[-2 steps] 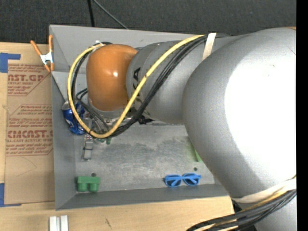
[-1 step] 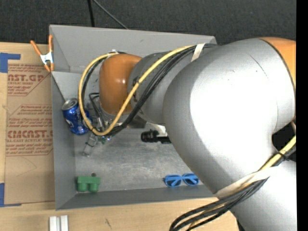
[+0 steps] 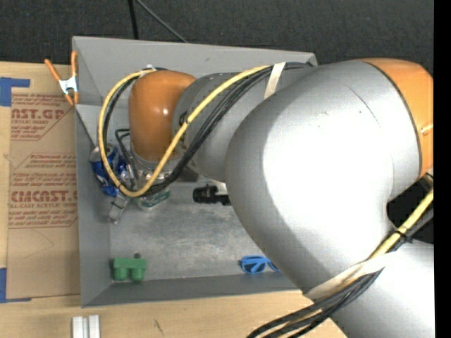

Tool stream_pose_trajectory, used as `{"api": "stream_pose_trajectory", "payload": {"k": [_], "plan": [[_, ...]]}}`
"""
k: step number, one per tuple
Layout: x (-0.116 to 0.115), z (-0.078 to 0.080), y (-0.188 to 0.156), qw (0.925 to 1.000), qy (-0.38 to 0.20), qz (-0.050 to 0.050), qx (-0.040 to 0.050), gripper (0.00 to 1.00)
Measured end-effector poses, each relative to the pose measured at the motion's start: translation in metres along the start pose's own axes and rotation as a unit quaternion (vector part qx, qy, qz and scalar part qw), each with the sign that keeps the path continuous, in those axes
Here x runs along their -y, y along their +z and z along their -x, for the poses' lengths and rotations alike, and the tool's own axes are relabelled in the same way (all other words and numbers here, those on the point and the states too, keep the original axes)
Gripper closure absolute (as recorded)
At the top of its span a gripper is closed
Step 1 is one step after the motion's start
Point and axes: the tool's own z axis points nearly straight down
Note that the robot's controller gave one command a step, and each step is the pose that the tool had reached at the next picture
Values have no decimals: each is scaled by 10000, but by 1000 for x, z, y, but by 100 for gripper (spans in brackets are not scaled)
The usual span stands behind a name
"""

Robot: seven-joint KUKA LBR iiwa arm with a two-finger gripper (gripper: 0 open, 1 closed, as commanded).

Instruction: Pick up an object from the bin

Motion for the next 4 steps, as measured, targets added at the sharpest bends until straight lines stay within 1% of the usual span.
{"api": "stream_pose_trajectory", "payload": {"k": [1,2,3,4], "plan": [[1,1,1,10000,4,-9,-4,100],[-3,-10,-63,10000,-93,26,7,100],[16,-12,-170,9998,-174,34,19,100],[27,-11,-224,9989,-471,26,24,100]]}}
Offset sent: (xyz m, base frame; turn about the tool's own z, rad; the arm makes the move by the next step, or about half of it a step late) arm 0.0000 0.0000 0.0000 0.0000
